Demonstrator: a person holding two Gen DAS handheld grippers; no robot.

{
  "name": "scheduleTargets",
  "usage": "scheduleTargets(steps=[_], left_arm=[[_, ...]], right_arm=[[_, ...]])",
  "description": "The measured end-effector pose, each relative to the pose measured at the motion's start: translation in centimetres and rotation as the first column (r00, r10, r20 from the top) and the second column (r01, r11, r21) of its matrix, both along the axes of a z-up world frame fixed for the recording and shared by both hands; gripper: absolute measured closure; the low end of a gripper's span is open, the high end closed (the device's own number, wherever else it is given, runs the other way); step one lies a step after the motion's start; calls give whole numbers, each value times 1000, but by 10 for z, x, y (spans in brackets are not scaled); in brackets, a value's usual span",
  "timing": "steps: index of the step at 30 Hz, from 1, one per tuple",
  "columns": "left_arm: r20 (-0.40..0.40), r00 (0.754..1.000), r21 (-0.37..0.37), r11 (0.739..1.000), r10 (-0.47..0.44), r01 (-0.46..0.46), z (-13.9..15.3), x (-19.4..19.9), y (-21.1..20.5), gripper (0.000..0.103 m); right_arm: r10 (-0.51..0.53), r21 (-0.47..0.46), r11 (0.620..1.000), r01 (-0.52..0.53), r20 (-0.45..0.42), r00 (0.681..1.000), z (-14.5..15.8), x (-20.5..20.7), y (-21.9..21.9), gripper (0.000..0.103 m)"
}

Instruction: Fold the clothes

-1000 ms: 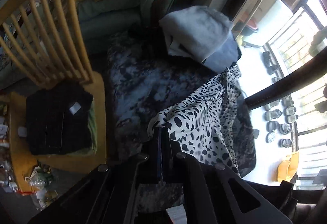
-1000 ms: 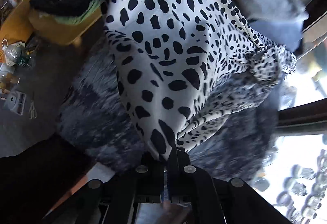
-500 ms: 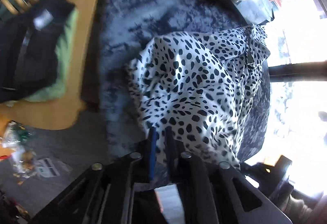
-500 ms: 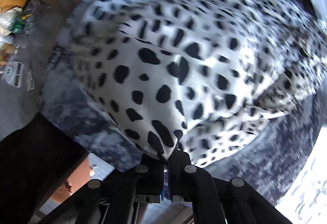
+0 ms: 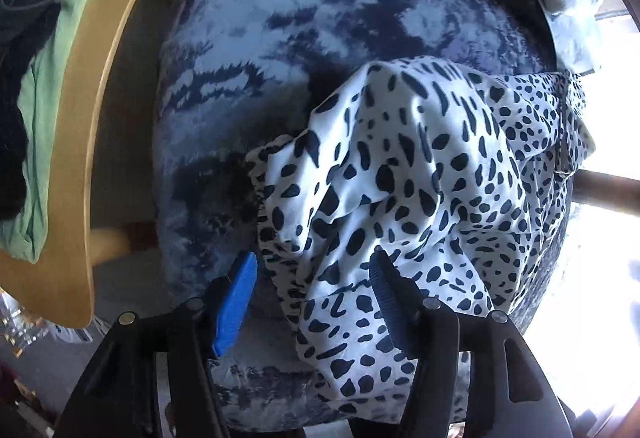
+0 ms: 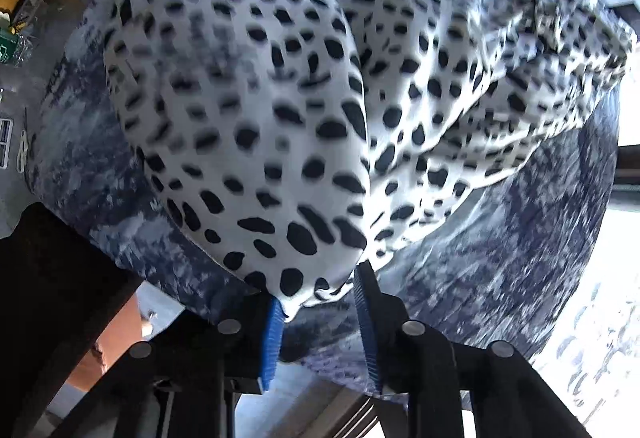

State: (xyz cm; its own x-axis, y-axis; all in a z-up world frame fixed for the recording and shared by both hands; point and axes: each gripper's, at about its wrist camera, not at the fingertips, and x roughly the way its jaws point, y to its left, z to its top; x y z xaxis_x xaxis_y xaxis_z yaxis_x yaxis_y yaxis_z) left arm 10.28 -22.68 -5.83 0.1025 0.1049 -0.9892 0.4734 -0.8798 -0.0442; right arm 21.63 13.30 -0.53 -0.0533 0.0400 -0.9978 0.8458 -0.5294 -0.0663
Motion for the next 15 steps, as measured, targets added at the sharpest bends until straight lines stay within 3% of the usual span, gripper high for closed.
scheduleTargets(steps=[4,7,9,11,15], left_arm=[[-5,1000,36,999,4,-4,9,-7,5,43],[-25,999,59,998,-32,33,20,-16,8,43],[-31,996,106,991,-83,86,27,-23,5,43],[-41,989,159,977,-140,145,32,-30,1,42],[-25,960,184,942,-280,279,33,-36,-14,43]], right_arm=[[-58,-68,996,60,27,998,19,-16,-10,73],[-200,-121,969,216,133,971,29,-37,-16,73],[-341,-134,914,383,258,904,29,-51,-18,73],[-479,-143,824,548,340,809,30,-56,-19,73],[-686,-173,612,772,369,627,36,-32,-34,69]])
